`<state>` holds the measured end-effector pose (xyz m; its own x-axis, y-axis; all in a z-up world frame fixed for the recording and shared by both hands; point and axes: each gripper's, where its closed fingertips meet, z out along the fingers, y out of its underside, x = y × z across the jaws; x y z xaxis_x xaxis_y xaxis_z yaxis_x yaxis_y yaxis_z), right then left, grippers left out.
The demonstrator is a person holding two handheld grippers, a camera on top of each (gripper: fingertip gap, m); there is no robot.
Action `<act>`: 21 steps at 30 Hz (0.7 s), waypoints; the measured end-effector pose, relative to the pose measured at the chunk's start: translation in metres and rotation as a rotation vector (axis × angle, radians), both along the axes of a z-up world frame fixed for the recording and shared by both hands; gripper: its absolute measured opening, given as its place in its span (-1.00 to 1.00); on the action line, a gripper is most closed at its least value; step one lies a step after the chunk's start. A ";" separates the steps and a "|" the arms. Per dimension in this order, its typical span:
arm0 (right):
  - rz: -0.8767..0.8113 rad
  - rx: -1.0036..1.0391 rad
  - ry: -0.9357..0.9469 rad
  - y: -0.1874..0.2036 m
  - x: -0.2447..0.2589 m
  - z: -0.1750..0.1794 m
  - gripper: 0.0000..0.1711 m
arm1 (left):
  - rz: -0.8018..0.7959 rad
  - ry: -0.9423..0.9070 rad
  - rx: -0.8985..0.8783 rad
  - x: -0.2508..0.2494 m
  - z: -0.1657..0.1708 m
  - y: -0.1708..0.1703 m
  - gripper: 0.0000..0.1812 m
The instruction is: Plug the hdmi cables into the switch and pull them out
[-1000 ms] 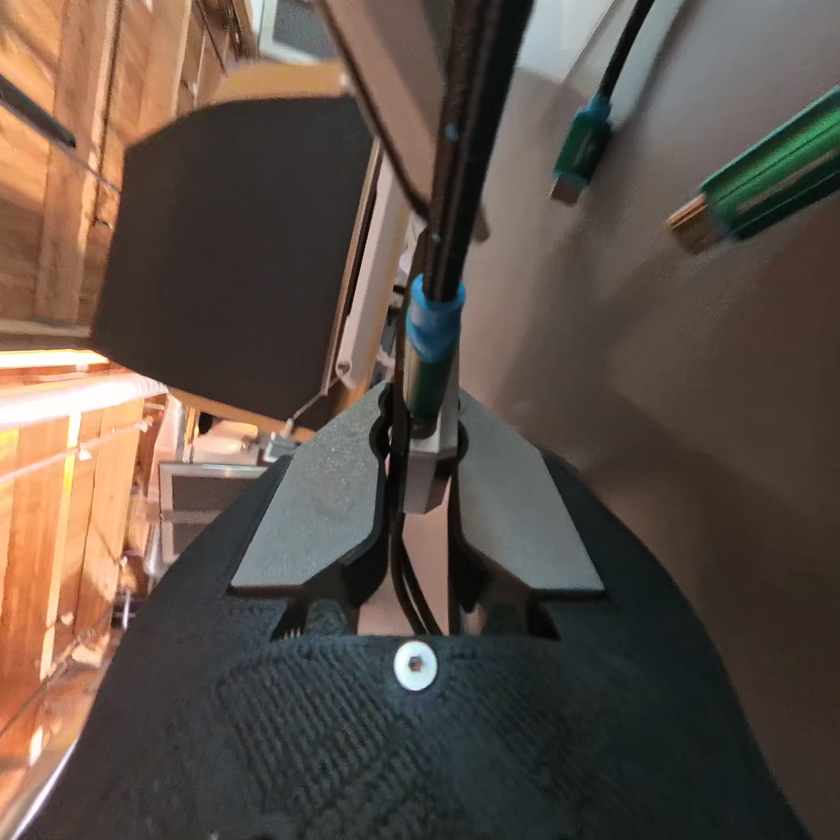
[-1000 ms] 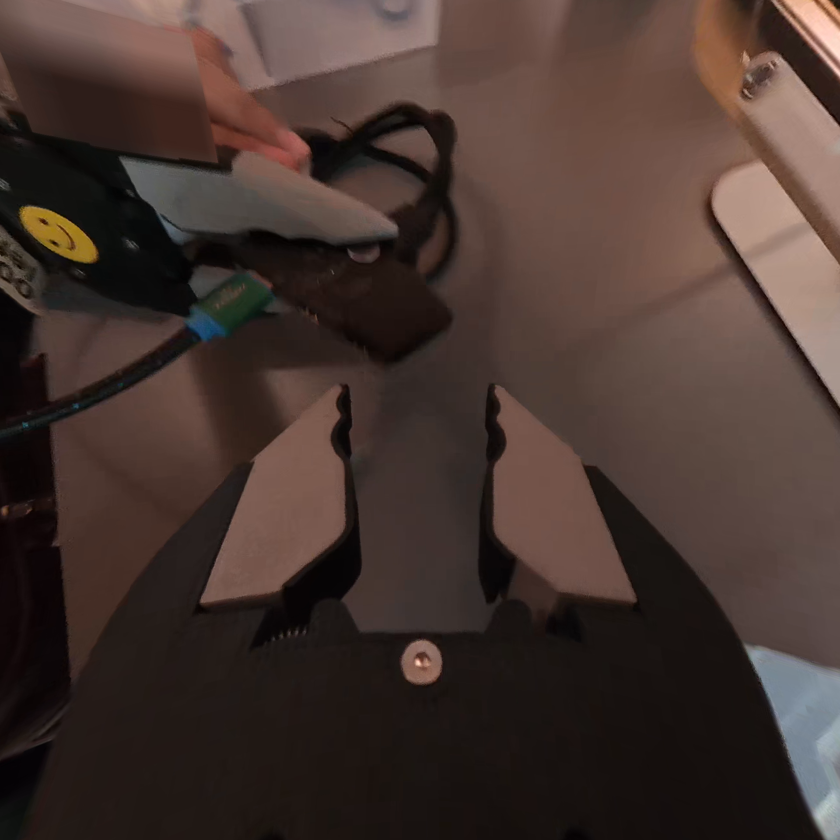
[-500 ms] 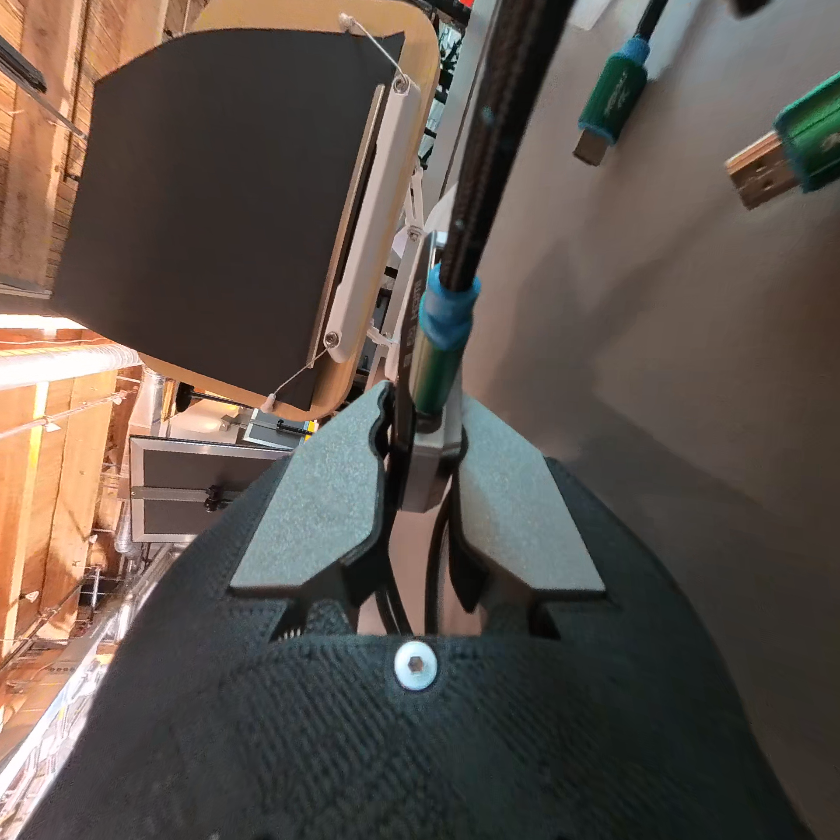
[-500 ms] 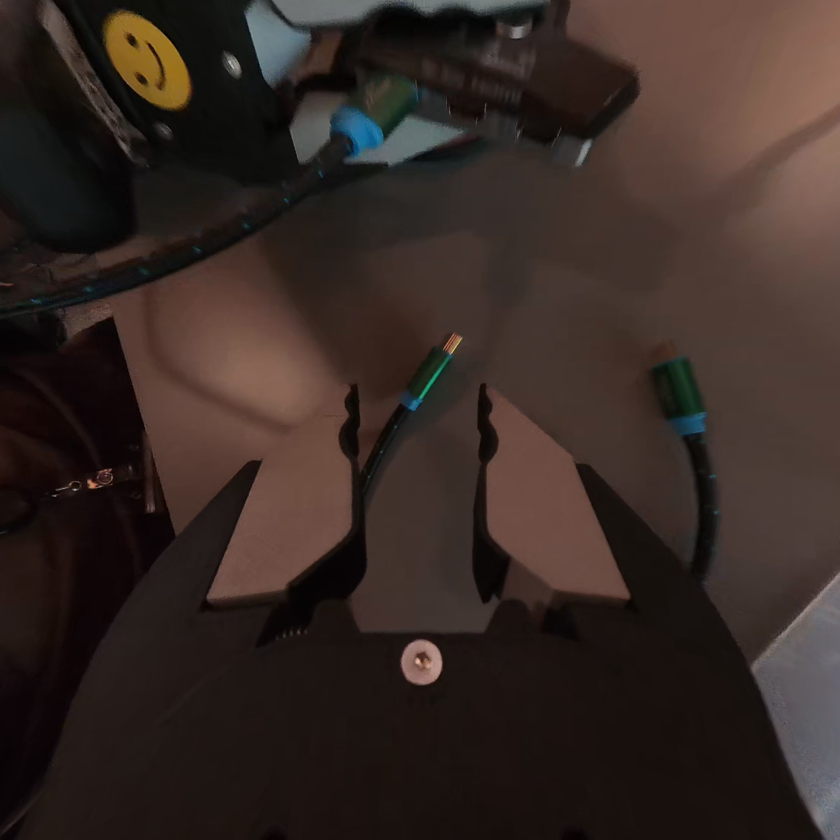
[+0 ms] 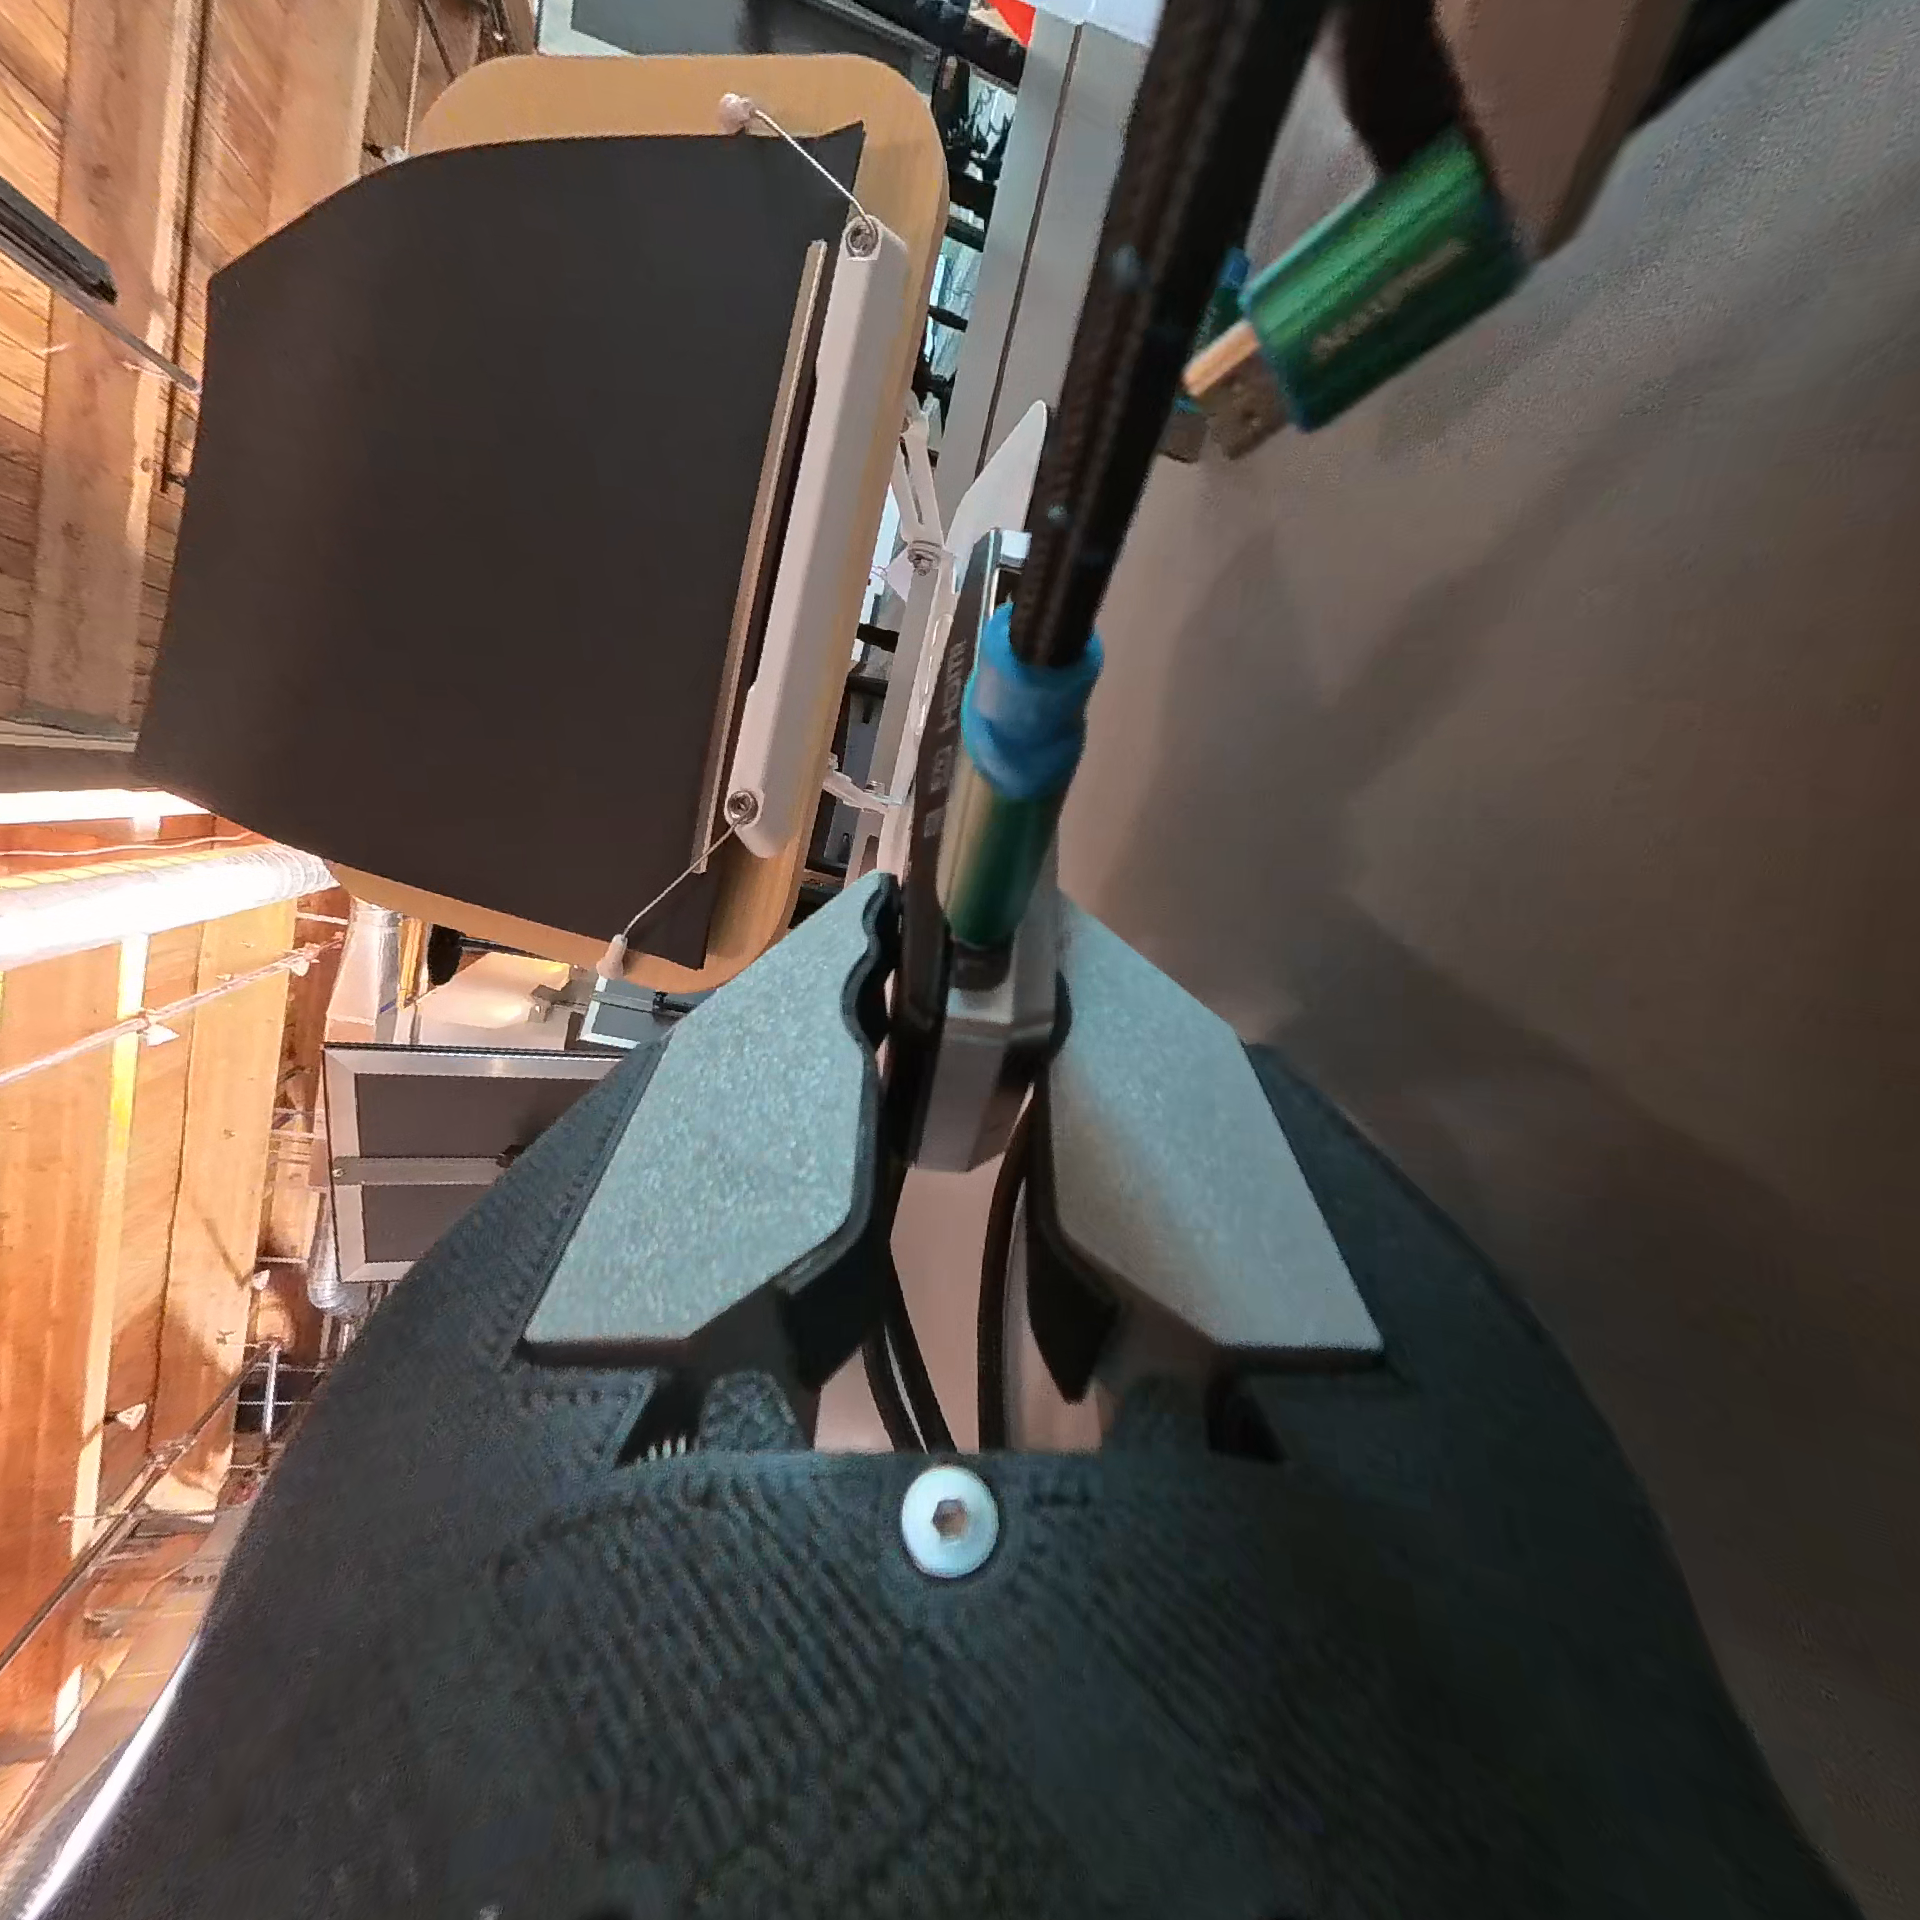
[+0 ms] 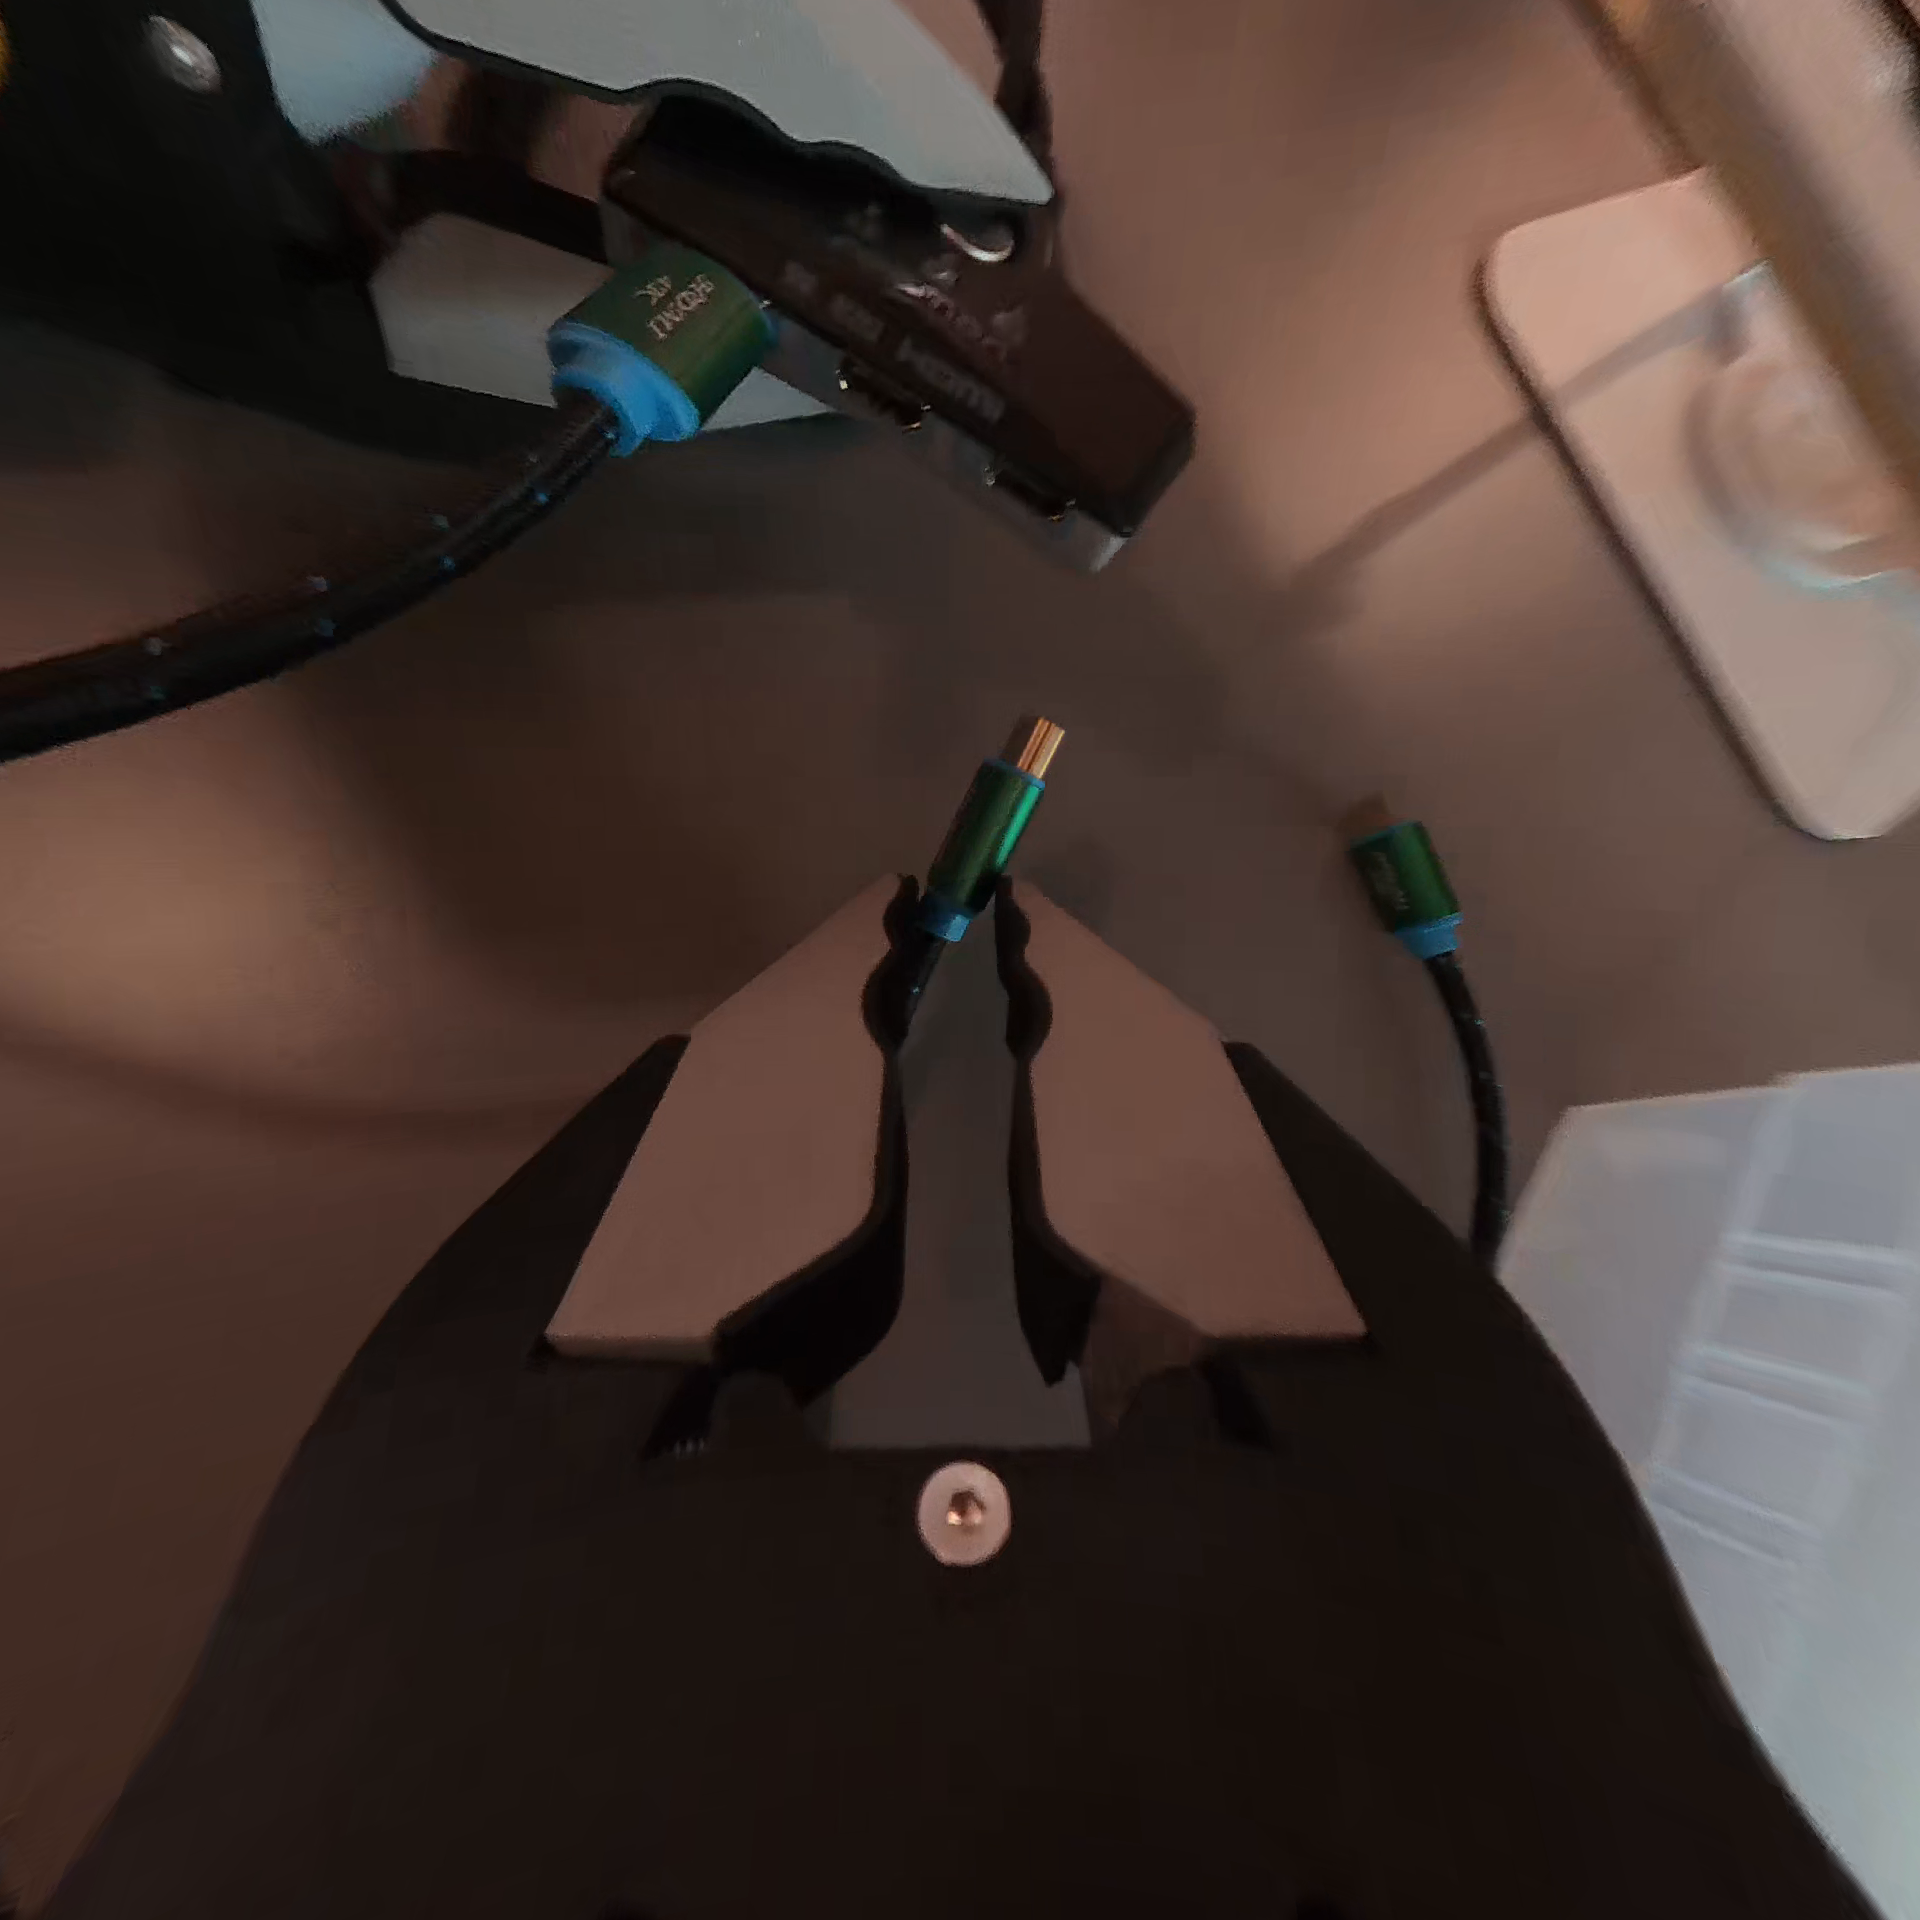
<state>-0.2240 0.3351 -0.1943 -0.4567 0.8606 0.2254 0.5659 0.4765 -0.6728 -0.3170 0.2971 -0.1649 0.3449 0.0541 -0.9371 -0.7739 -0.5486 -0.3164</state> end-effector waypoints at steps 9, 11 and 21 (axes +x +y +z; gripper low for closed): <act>0.018 0.687 0.241 0.016 -0.013 0.011 -0.85 | 0.000 0.007 -0.021 0.002 -0.004 0.000 -0.77; 0.025 0.733 0.242 0.016 -0.014 0.009 -0.85 | -0.002 0.009 -0.030 0.002 -0.006 0.000 -0.77; 0.107 0.113 0.048 -0.010 -0.002 -0.015 -0.87 | 0.055 -0.084 0.053 -0.016 0.006 -0.012 -0.76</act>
